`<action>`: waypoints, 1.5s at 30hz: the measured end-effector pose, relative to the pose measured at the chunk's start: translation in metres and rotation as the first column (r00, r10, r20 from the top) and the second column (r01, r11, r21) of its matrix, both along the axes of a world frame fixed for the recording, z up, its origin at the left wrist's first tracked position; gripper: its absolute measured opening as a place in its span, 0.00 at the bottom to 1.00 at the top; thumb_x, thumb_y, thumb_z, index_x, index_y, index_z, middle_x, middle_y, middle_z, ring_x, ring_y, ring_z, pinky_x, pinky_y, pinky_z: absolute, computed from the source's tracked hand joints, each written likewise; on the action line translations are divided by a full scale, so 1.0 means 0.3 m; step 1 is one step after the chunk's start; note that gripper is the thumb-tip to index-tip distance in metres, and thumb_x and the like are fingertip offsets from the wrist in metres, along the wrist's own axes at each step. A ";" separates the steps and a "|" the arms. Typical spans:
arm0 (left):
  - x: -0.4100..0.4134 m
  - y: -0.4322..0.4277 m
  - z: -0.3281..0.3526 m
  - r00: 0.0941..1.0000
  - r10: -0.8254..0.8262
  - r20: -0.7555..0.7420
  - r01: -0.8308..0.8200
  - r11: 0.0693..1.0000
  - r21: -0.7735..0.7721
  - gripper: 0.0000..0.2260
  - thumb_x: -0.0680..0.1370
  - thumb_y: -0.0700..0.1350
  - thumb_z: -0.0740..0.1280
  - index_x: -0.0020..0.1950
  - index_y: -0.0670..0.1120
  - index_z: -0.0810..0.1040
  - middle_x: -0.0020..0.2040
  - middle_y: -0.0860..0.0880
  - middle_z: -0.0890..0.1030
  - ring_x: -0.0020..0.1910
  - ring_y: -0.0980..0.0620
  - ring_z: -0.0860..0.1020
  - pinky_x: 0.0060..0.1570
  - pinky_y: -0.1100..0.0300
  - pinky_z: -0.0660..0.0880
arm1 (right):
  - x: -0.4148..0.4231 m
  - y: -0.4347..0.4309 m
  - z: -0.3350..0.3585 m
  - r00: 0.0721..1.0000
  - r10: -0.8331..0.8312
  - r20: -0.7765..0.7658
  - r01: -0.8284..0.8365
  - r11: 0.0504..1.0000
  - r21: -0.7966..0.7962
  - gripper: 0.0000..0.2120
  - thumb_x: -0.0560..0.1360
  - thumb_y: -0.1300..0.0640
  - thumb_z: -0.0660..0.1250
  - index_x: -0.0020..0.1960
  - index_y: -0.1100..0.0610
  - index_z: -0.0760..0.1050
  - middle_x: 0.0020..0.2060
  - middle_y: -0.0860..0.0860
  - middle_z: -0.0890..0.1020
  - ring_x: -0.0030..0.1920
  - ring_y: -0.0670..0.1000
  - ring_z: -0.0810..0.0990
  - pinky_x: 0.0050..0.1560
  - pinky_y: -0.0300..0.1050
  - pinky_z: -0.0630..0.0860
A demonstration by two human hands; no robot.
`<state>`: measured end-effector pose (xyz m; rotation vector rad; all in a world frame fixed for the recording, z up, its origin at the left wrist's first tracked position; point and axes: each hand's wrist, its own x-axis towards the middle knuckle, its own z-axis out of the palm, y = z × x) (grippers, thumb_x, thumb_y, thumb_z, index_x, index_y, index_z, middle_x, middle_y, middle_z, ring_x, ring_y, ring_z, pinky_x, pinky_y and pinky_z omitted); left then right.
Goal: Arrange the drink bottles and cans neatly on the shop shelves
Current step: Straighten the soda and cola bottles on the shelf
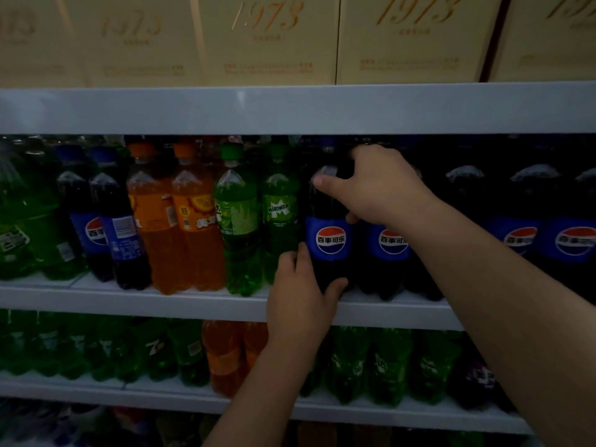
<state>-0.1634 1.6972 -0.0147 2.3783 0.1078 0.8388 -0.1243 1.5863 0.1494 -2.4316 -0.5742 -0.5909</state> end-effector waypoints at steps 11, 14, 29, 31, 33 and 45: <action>-0.053 0.106 -0.001 0.967 0.059 0.250 -0.078 0.995 0.068 0.22 0.74 0.54 0.69 0.66 0.47 0.74 0.56 0.50 0.77 0.54 0.53 0.76 0.49 0.65 0.70 | -0.114 0.096 -0.161 0.830 -0.050 0.556 0.029 0.999 0.046 0.12 0.76 0.50 0.63 0.53 0.58 0.74 0.50 0.53 0.75 0.39 0.54 0.77 0.31 0.44 0.73; -0.068 0.212 0.010 0.894 0.232 0.382 -0.227 0.972 -0.058 0.18 0.74 0.46 0.70 0.62 0.45 0.74 0.54 0.48 0.76 0.54 0.52 0.74 0.49 0.64 0.68 | -0.113 0.178 -0.186 0.928 0.133 0.348 -0.158 0.986 0.046 0.16 0.77 0.52 0.61 0.62 0.58 0.72 0.55 0.52 0.74 0.47 0.54 0.77 0.42 0.53 0.77; -0.029 0.263 0.004 0.915 0.349 0.203 -0.316 0.932 -0.178 0.30 0.74 0.48 0.71 0.72 0.44 0.64 0.64 0.46 0.72 0.62 0.49 0.71 0.55 0.61 0.66 | 0.032 0.358 -0.026 0.999 -0.025 0.044 0.020 0.995 0.101 0.14 0.76 0.54 0.66 0.38 0.55 0.63 0.33 0.49 0.69 0.32 0.49 0.70 0.33 0.42 0.68; -0.017 0.268 0.007 0.910 0.366 0.193 -0.335 0.926 -0.176 0.31 0.73 0.50 0.72 0.72 0.45 0.65 0.62 0.47 0.72 0.60 0.49 0.72 0.51 0.61 0.67 | 0.028 0.343 0.000 1.000 -0.017 0.023 0.017 1.000 0.019 0.15 0.76 0.56 0.66 0.34 0.55 0.64 0.32 0.50 0.71 0.31 0.47 0.71 0.28 0.40 0.68; -0.013 0.269 0.005 0.903 0.377 0.205 -0.350 0.923 -0.159 0.31 0.72 0.51 0.73 0.71 0.44 0.66 0.60 0.47 0.72 0.58 0.49 0.74 0.48 0.62 0.67 | 0.023 0.330 0.027 1.000 0.007 -0.030 -0.007 1.000 -0.023 0.13 0.75 0.59 0.66 0.34 0.56 0.66 0.32 0.51 0.72 0.31 0.48 0.71 0.25 0.37 0.66; -0.025 0.264 -0.030 0.884 0.363 0.295 -0.348 0.932 -0.104 0.23 0.73 0.45 0.73 0.65 0.38 0.75 0.58 0.41 0.79 0.55 0.44 0.78 0.49 0.57 0.74 | 0.008 0.326 -0.023 0.998 -0.001 0.062 -0.010 0.985 0.172 0.23 0.69 0.45 0.73 0.57 0.58 0.74 0.47 0.52 0.79 0.45 0.51 0.78 0.44 0.45 0.77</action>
